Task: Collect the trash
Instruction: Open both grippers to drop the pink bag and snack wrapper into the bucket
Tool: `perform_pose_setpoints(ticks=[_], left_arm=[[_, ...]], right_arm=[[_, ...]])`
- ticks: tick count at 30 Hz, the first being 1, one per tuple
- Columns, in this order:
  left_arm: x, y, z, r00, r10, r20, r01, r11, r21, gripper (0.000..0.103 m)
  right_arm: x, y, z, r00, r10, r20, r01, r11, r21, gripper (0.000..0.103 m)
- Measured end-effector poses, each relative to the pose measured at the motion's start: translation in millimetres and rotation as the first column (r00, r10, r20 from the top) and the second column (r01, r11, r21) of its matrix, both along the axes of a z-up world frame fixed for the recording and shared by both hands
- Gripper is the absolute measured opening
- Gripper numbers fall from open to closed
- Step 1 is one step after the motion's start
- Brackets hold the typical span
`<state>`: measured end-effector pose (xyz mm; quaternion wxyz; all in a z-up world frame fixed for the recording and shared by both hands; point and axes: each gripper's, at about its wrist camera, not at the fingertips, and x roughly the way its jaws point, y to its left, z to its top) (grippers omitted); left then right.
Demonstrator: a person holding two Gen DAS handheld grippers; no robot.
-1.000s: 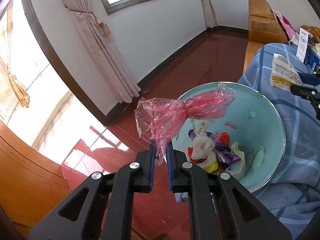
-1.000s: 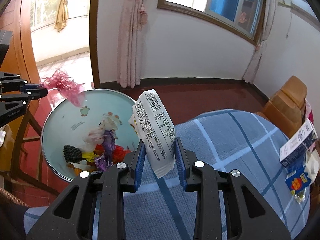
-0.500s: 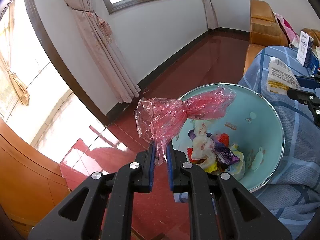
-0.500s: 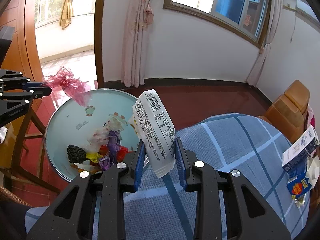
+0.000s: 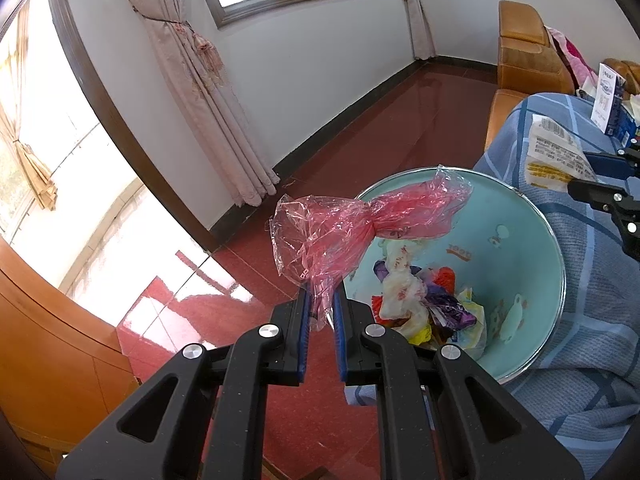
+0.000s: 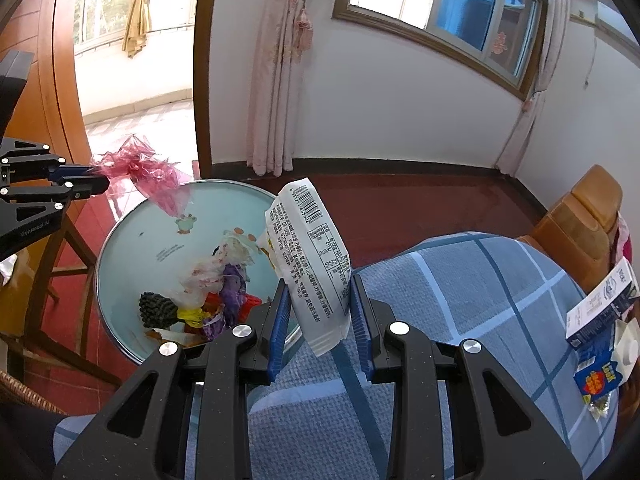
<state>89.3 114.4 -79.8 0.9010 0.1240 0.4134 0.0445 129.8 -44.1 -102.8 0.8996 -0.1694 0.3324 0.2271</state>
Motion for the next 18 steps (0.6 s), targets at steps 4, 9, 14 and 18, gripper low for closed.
perform_pose_setpoints(ticks=[4,9,14,18], left_arm=[[-2,-3,3,1.0,0.003,0.022,-0.003,1.0,-0.011,0.051],[-5,-4,7,0.999,-0.004,0.037,0.005,1.0,-0.023,0.059],[-10,-6,16,0.997,-0.011,0.07,0.015,0.998,-0.062,0.074],[-20,-13,31,0.992,-0.016,0.127,0.028,0.995,-0.096,0.085]], right_arm=[[-2,3,1,1.0,0.017,0.002,-0.017,1.0,0.015,0.044],[-4,-3,5,1.0,0.002,0.016,-0.003,1.0,0.03,0.057],[-14,-24,15,0.998,-0.05,0.043,0.046,0.996,0.083,0.066],[-31,-50,26,0.991,-0.111,0.071,0.102,0.987,0.121,0.07]])
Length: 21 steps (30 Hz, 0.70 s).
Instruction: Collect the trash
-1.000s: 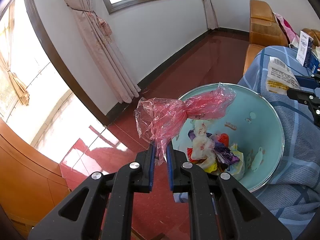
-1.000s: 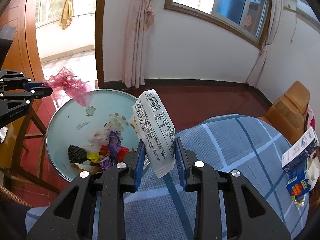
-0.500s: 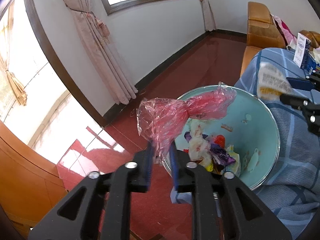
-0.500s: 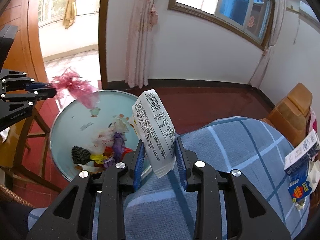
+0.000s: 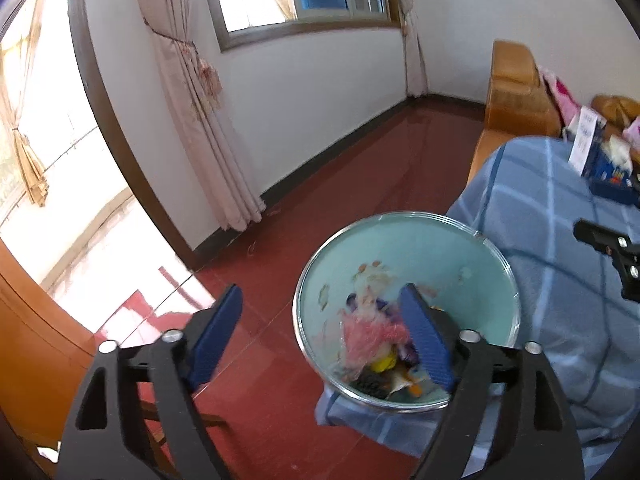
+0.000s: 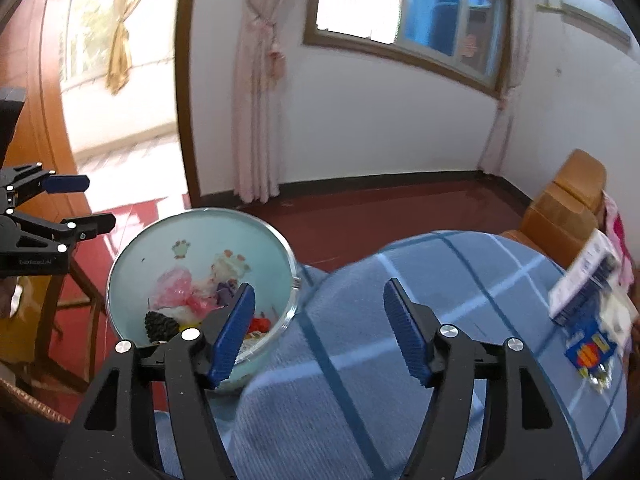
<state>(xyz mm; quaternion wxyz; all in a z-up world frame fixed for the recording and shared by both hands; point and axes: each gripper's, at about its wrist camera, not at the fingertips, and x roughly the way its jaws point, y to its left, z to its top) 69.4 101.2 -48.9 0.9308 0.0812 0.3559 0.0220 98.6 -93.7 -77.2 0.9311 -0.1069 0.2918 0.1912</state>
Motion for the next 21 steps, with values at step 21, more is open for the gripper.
perform_pose_setpoints(ticks=[21], left_arm=[[-36,-23,51,0.984,-0.042,0.171,0.048,0.998,-0.033,0.097]], right_arm=[[-68,-74,42,0.966,-0.211,0.148,0.195,0.974,0.119,0.076]])
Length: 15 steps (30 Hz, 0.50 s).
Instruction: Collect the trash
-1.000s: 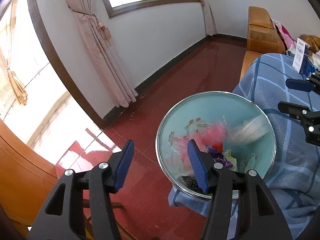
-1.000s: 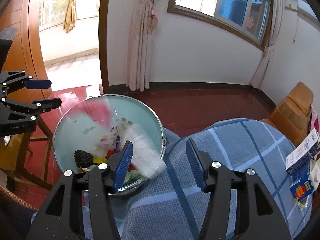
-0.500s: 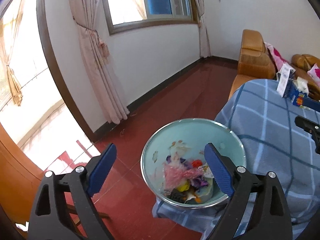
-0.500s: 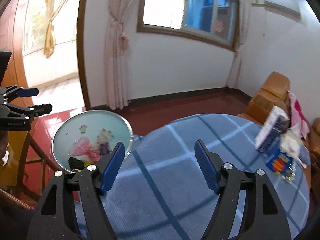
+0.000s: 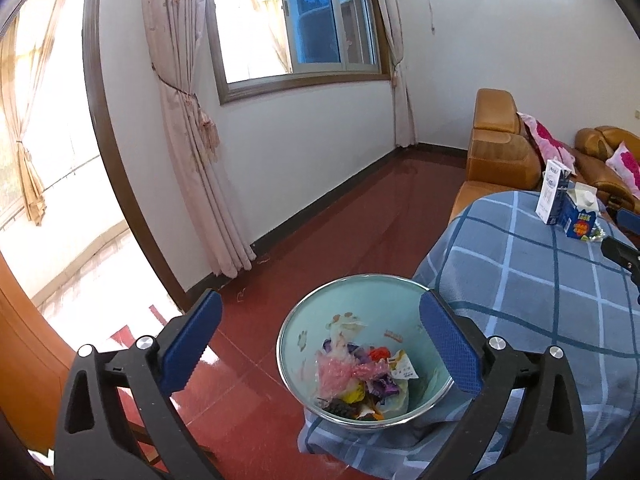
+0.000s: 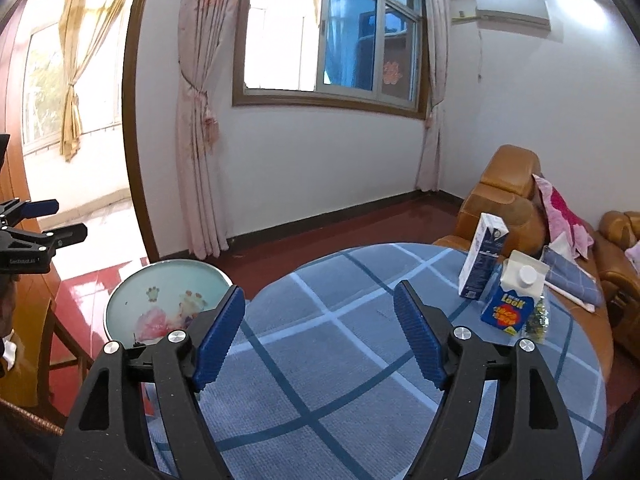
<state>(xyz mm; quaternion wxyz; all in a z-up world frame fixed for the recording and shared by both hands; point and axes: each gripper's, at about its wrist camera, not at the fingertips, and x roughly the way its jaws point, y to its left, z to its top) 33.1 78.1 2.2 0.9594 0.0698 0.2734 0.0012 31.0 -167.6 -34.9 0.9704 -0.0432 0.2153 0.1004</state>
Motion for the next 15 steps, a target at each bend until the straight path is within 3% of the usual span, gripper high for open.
perform_pose_setpoints(ticks=[15], left_arm=[[-5.1,1.0,5.0,1.0,0.01,0.026,-0.011,1.0,0.008,0.097]], right_arm=[[-9.5,-3.8,7.5,0.999,-0.02,0.029,0.019,1.0,0.014,0.078]])
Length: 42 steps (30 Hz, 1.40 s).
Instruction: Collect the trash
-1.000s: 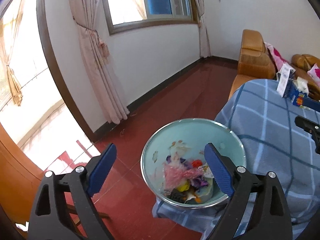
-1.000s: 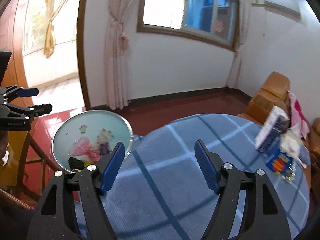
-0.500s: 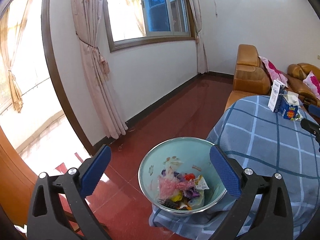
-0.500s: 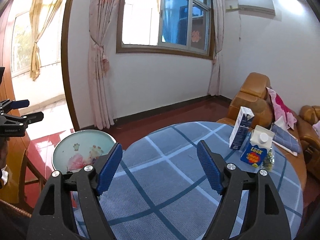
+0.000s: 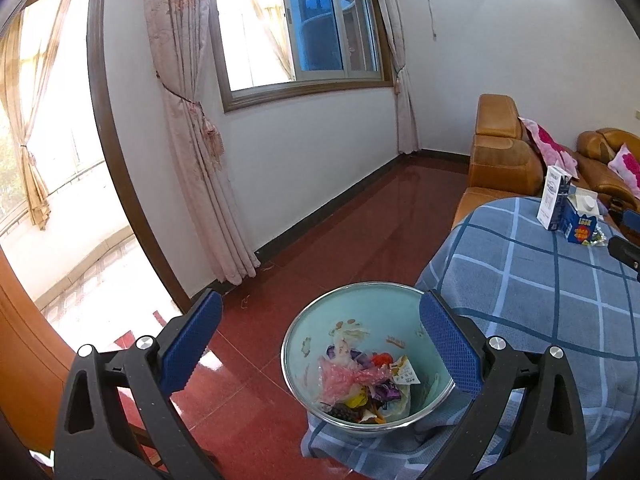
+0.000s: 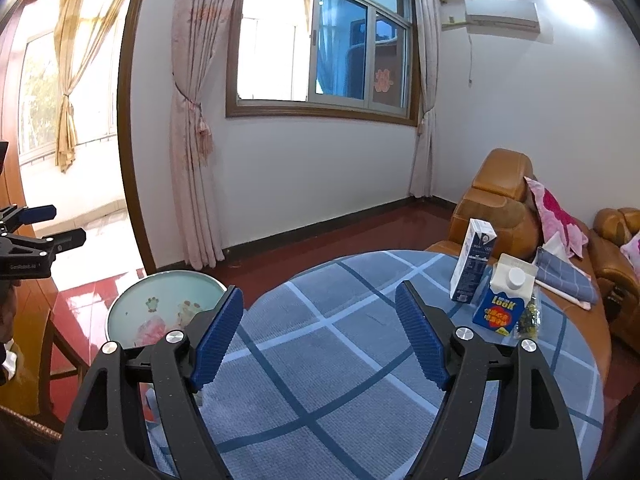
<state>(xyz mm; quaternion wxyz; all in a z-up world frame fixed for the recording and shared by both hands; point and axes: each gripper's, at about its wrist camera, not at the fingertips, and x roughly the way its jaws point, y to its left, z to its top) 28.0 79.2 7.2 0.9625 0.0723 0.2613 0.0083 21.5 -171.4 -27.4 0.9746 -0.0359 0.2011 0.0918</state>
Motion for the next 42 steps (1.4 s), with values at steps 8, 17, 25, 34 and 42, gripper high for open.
perform_pose_setpoints(ticks=[8,17,25,34,42], left_arm=[[0.4,1.9,1.2,1.0,0.006,0.001,-0.006,1.0,-0.001,0.097],[1.6,3.1,1.0,1.0,0.01,-0.001,-0.01,1.0,0.001,0.097],[1.8,3.0,0.6,1.0,0.012,-0.003,-0.012,1.0,0.004,0.097],[1.2,3.0,0.6,1.0,0.015,0.001,-0.015,1.0,0.002,0.097],[-0.6,-0.8,-0.5,1.0,0.0,0.003,0.0,1.0,-0.001,0.097]], right_arm=[[-0.1,0.3,-0.1,1.0,0.0,0.0,0.0,1.0,0.001,0.078],[-1.2,1.9,2.3,1.0,0.002,0.006,-0.002,1.0,0.002,0.078],[-1.9,3.7,4.3,1.0,0.004,0.008,-0.004,1.0,0.003,0.078],[-2.4,6.1,6.2,1.0,0.001,0.015,-0.001,1.0,0.003,0.078],[-5.2,5.8,9.6,1.0,0.0,0.031,0.0,1.0,0.004,0.078]])
